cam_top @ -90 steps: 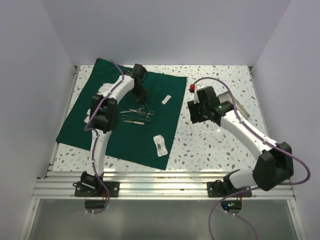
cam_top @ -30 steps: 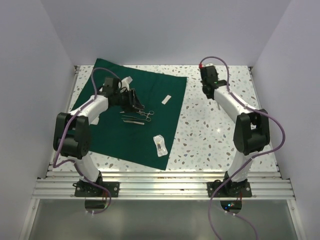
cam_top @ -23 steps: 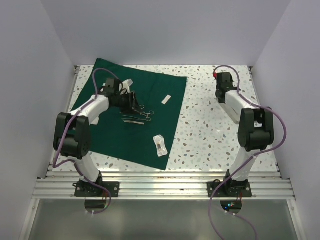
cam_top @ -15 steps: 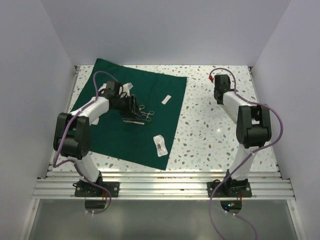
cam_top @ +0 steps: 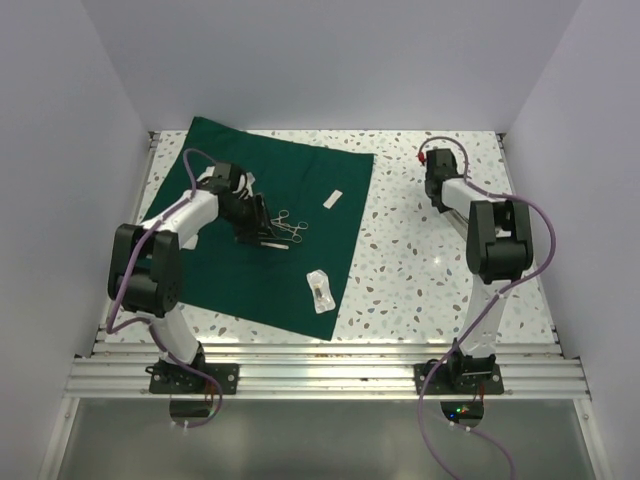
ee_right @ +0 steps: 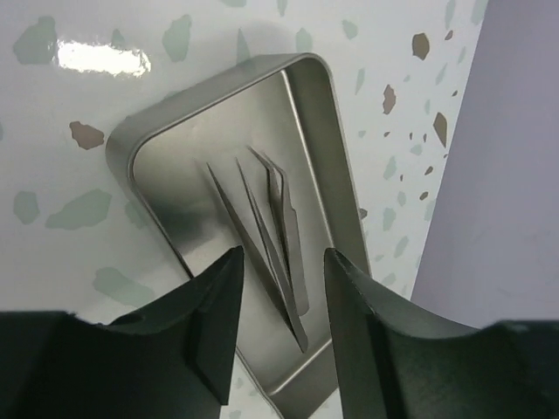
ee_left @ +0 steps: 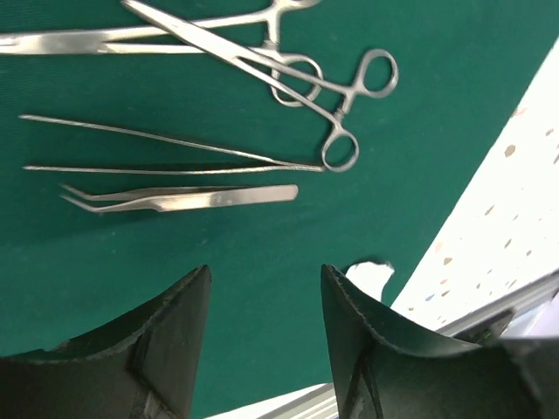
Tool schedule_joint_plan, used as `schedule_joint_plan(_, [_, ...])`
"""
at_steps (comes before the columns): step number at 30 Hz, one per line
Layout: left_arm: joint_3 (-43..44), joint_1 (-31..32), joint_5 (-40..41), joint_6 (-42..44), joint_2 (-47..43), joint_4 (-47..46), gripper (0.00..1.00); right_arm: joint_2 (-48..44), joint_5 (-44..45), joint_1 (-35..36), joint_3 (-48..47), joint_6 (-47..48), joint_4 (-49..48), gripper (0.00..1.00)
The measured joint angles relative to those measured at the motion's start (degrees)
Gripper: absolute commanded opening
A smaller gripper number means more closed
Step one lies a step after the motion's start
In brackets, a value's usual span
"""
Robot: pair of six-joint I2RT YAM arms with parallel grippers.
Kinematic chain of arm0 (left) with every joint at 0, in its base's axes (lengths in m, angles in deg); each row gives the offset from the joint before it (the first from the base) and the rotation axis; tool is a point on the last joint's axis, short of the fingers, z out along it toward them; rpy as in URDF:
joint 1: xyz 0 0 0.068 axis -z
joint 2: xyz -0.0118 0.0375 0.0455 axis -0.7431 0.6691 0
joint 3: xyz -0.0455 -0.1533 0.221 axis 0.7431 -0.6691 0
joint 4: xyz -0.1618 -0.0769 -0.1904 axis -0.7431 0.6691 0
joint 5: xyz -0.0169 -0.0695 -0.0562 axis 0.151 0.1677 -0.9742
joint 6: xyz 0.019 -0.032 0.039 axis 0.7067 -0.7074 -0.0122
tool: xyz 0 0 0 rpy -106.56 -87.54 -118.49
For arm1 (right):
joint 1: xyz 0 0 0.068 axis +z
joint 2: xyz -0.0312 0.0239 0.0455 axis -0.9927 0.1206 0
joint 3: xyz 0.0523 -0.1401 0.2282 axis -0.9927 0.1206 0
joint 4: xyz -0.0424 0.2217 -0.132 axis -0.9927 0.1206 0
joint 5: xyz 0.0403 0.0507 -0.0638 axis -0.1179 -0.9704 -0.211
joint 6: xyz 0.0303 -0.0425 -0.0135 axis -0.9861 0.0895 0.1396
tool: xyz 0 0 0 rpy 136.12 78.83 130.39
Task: Prepare the surgical pack
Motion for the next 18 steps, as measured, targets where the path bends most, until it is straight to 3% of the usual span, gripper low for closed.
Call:
schedule_joint_plan(10, [5.3, 0.0, 8.4, -11.3, 3.5, 8.7, 0.45, -2.9, 0.8, 2.1, -9.2, -16.1, 12.5, 0.56])
schedule_joint_plan(12, [5.6, 0.0, 9.6, -12.9, 3.7, 9.7, 0.38, -5.7, -0.3, 4.6, -9.2, -19.2, 14.6, 0.56])
schedule_joint_plan(18, [9.8, 0.0, 10.3, -18.3, 7.0, 10.6, 0.38, -15.7, -5.1, 15.2, -7.1, -24.4, 17.2, 0.56])
